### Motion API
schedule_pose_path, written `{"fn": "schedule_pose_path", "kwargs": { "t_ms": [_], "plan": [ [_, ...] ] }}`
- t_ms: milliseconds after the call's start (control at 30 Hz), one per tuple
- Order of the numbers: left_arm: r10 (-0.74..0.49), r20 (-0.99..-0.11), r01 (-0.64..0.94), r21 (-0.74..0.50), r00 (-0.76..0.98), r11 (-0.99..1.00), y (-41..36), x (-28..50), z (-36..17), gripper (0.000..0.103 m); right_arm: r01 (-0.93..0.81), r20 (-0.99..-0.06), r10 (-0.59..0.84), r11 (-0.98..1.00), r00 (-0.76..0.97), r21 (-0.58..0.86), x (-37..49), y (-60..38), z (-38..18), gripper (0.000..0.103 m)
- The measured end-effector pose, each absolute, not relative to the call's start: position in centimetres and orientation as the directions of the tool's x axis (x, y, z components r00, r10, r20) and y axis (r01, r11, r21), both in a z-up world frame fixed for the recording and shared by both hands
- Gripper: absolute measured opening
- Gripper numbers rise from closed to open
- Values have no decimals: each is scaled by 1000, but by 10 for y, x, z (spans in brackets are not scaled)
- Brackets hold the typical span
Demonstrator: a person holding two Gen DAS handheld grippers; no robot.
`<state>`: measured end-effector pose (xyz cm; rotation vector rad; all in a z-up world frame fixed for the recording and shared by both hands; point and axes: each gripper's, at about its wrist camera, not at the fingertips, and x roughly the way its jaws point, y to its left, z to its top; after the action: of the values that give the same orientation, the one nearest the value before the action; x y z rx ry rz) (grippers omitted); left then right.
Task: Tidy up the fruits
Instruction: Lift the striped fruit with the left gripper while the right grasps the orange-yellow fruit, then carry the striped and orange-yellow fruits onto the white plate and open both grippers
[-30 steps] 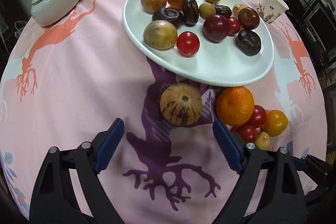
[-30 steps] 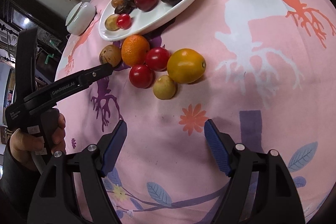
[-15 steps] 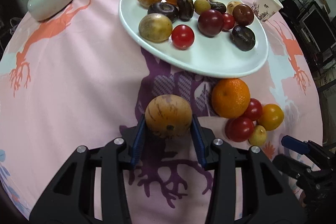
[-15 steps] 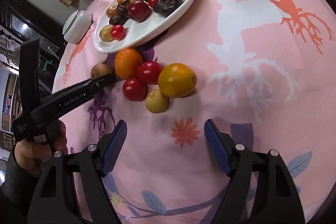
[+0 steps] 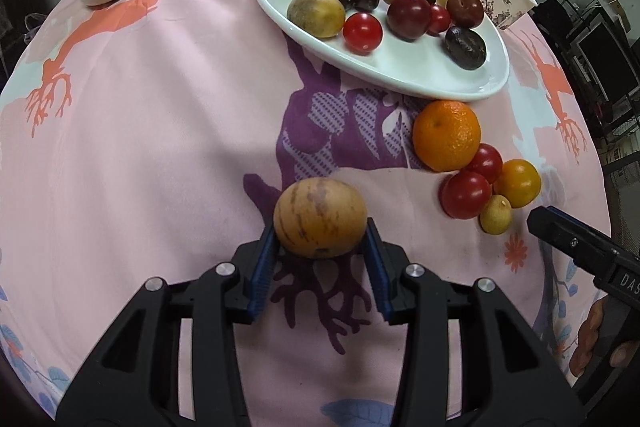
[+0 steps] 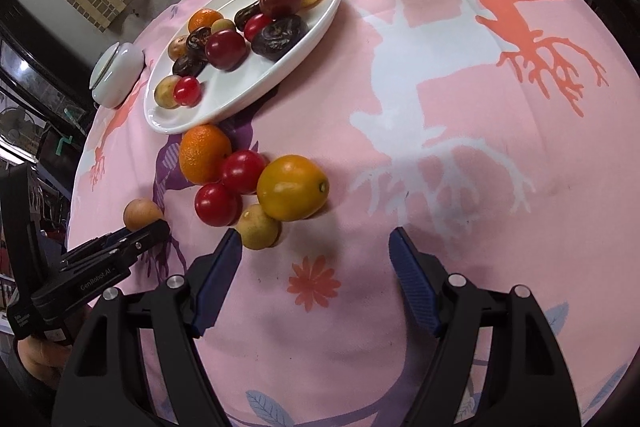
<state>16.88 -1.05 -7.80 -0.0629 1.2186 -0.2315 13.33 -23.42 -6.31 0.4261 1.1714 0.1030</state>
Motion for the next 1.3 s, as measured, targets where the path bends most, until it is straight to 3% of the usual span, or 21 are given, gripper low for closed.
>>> {"fn": "schedule_pose_path", "kwargs": {
  "t_ms": [233, 300, 367, 467, 833, 933, 1167, 1300],
  "plan": [
    [-204, -923, 157, -160, 327, 974, -14, 169, -78, 45, 161, -872, 291, 912, 393, 377, 153, -228, -66, 71],
    [-208, -921, 156, -164, 329, 974, -14, 170, -79, 45, 194, -891, 264, 916, 369, 352, 158, -227, -71, 61],
    [-216, -919, 155, -172, 330, 973, -13, 169, -79, 46, 200, -893, 252, 918, 374, 343, 160, -226, -71, 58],
    [-228, -917, 143, -190, 327, 971, -11, 171, -79, 47, 170, -891, 265, 923, 369, 345, 165, -219, -71, 45],
    [-243, -915, 103, -222, 321, 970, -7, 188, -72, 49, 239, -854, 365, 851, 371, 468, 172, -241, -72, 38],
    [-221, -915, 126, -188, 337, 974, -10, 192, -72, 42, 246, -845, 372, 841, 384, 482, 166, -249, -67, 38],
    [-227, -912, 126, -194, 342, 973, -8, 193, -72, 42, 224, -845, 382, 847, 375, 483, 151, -255, -60, 38],
    [-222, -914, 109, -196, 340, 975, -7, 195, -73, 47, 224, -846, 391, 844, 364, 487, 146, -256, -60, 39]
  ]
}}
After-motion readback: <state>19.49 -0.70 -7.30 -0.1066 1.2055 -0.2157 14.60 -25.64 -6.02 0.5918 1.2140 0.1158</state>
